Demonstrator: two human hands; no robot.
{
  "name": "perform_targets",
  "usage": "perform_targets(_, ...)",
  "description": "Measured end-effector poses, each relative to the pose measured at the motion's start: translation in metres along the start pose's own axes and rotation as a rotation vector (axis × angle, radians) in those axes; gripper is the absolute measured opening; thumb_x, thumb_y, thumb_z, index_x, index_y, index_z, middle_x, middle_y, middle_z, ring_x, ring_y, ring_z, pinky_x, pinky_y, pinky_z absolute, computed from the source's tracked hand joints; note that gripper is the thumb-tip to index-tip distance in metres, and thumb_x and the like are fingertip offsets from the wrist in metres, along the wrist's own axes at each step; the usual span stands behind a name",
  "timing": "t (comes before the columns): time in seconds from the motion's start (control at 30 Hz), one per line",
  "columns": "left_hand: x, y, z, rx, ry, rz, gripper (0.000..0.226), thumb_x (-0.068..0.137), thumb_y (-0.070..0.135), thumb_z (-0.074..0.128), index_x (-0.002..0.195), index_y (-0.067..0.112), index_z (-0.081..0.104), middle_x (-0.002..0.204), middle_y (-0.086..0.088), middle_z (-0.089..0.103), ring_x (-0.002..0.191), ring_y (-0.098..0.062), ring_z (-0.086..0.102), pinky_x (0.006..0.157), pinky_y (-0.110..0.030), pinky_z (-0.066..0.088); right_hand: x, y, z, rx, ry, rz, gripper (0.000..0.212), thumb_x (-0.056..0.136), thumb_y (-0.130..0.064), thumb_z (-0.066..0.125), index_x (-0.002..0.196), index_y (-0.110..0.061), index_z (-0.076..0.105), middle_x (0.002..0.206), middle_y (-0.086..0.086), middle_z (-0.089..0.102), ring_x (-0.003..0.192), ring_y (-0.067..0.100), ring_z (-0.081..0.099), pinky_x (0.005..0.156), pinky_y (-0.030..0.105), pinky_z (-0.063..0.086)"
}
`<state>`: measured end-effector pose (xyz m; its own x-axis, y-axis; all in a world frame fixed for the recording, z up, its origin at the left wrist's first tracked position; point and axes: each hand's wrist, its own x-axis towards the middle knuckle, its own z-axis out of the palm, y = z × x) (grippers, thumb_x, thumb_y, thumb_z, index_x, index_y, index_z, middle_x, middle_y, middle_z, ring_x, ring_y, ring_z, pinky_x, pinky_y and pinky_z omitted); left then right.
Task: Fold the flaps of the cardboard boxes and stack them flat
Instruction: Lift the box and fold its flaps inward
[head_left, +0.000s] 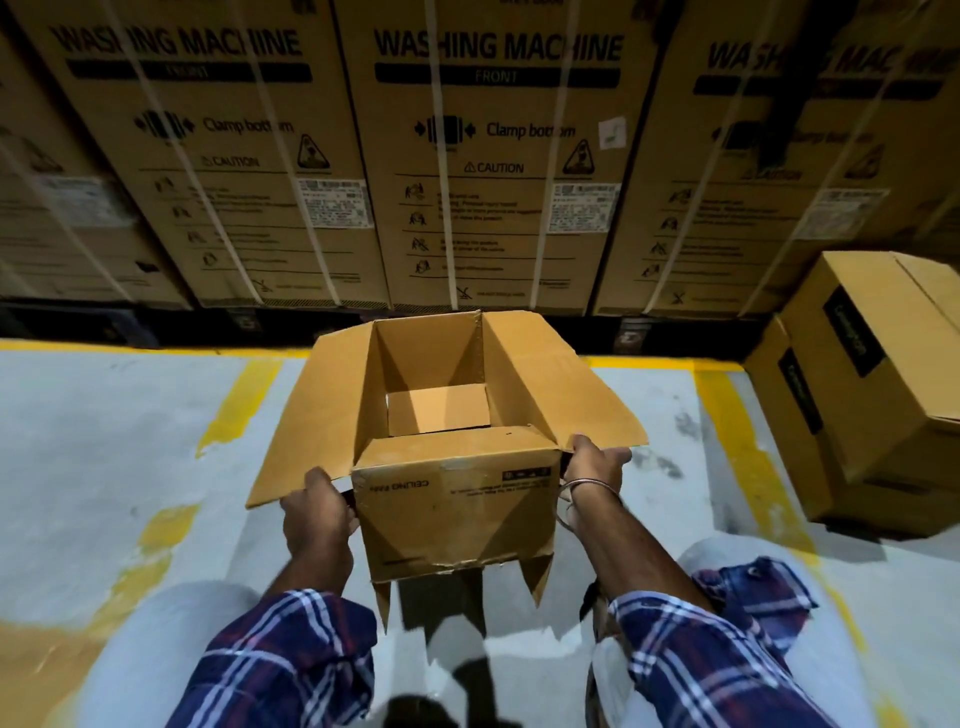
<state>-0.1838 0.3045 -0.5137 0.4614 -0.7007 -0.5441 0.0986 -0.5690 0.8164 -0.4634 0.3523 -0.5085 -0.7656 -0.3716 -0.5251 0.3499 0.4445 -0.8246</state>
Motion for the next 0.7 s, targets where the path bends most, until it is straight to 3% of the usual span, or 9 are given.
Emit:
perform_targets(0.07, 0.001, 0.001, -0.003, -0.245, -0.093, -0.187, 0.056, 0.093, 0.043, 0.047, 0.142, 0.015, 0.048, 0.136, -0.018, 0.063, 0.119, -0.035, 0.065, 0.095, -0.044, 0.054, -0.001, -0.001, -0.005, 0.041, -0.002, 0.012, 0.085, 0.084, -0.032, 0.070, 0.147, -0.027, 0.014, 0.107, 0.018, 0.063, 0.091, 0.039, 0.067, 0.086, 0.048, 0.055)
perform_targets(0.1, 0.003, -0.001, -0.004, -0.295, -0.142, -0.240, 0.058, 0.097, 0.039, 0.047, 0.148, 0.011, 0.044, 0.146, -0.017, 0.056, 0.132, -0.034, 0.057, 0.099, -0.041, 0.050, 0.003, 0.002, -0.006, 0.069, -0.007, 0.023, 0.102, 0.077, -0.035, 0.073, 0.148, -0.043, 0.001, 0.106, 0.019, 0.063, 0.087, 0.040, 0.068, 0.086, 0.051, 0.057)
perform_targets(0.2, 0.005, -0.002, -0.007, -0.250, -0.153, -0.224, 0.052, 0.103, 0.026, 0.048, 0.149, 0.003, 0.044, 0.148, -0.018, 0.055, 0.135, -0.032, 0.056, 0.082, -0.030, 0.052, 0.041, 0.023, -0.002, 0.026, -0.007, -0.028, 0.112, 0.063, -0.046, 0.072, 0.136, -0.072, -0.009, 0.114, 0.024, 0.061, 0.085, 0.043, 0.070, 0.084, 0.060, 0.058)
perform_targets(0.27, 0.007, -0.003, -0.006, -0.239, -0.158, -0.200, 0.055, 0.101, 0.022, 0.052, 0.153, 0.005, 0.041, 0.148, -0.017, 0.055, 0.134, -0.031, 0.057, 0.078, -0.028, 0.052, 0.040, 0.022, -0.001, -0.062, -0.051, -0.078, 0.108, 0.056, -0.059, 0.065, 0.146, -0.064, 0.005, 0.127, 0.020, 0.053, 0.094, 0.043, 0.066, 0.087, 0.059, 0.057)
perform_targets(0.33, 0.006, 0.000, -0.005, -0.233, -0.149, -0.180, 0.057, 0.101, 0.023, 0.055, 0.154, 0.014, 0.038, 0.144, -0.014, 0.058, 0.131, -0.032, 0.059, 0.089, -0.036, 0.053, 0.021, 0.012, -0.002, -0.121, -0.081, -0.067, 0.106, 0.049, -0.071, 0.061, 0.148, -0.042, 0.034, 0.135, 0.015, 0.042, 0.102, 0.041, 0.061, 0.090, 0.055, 0.057)
perform_targets(0.43, 0.000, 0.002, -0.007, -0.154, -0.198, -0.196, 0.047, 0.106, 0.033, 0.052, 0.150, 0.020, 0.046, 0.141, -0.011, 0.060, 0.128, -0.035, 0.060, 0.110, -0.051, 0.043, 0.022, 0.014, -0.003, -0.209, -0.101, 0.003, 0.108, 0.042, -0.093, 0.057, 0.121, -0.019, 0.056, 0.125, 0.013, 0.039, 0.103, 0.040, 0.058, 0.092, 0.055, 0.056)
perform_targets(0.53, -0.008, -0.001, -0.008, -0.047, -0.352, -0.148, 0.051, 0.105, 0.042, 0.055, 0.150, 0.021, 0.048, 0.152, -0.006, 0.051, 0.139, -0.035, 0.048, 0.114, -0.059, 0.041, 0.007, 0.008, -0.003, -0.291, -0.139, 0.069, 0.121, 0.043, -0.105, 0.051, 0.114, -0.009, 0.064, 0.120, 0.014, 0.056, 0.101, 0.039, 0.061, 0.088, 0.052, 0.055)
perform_targets(0.63, -0.017, -0.008, -0.002, 0.115, -0.545, -0.221, 0.078, 0.097, 0.067, 0.048, 0.160, 0.026, 0.028, 0.160, -0.009, 0.038, 0.150, -0.039, 0.031, 0.120, -0.063, 0.025, -0.014, 0.001, -0.006, -0.307, -0.305, 0.077, 0.090, 0.071, -0.086, 0.062, 0.123, -0.013, 0.052, 0.120, 0.009, 0.052, 0.106, 0.033, 0.051, 0.090, 0.046, 0.043)
perform_targets(0.7, -0.021, -0.010, 0.001, 0.194, -0.563, -0.281, 0.099, 0.088, 0.078, 0.047, 0.164, 0.024, 0.014, 0.167, -0.014, 0.027, 0.153, -0.042, 0.023, 0.123, -0.062, 0.017, -0.012, 0.007, -0.006, -0.381, -0.374, 0.069, 0.098, 0.070, -0.085, 0.066, 0.131, -0.010, 0.051, 0.127, 0.011, 0.054, 0.109, 0.033, 0.051, 0.095, 0.045, 0.045)
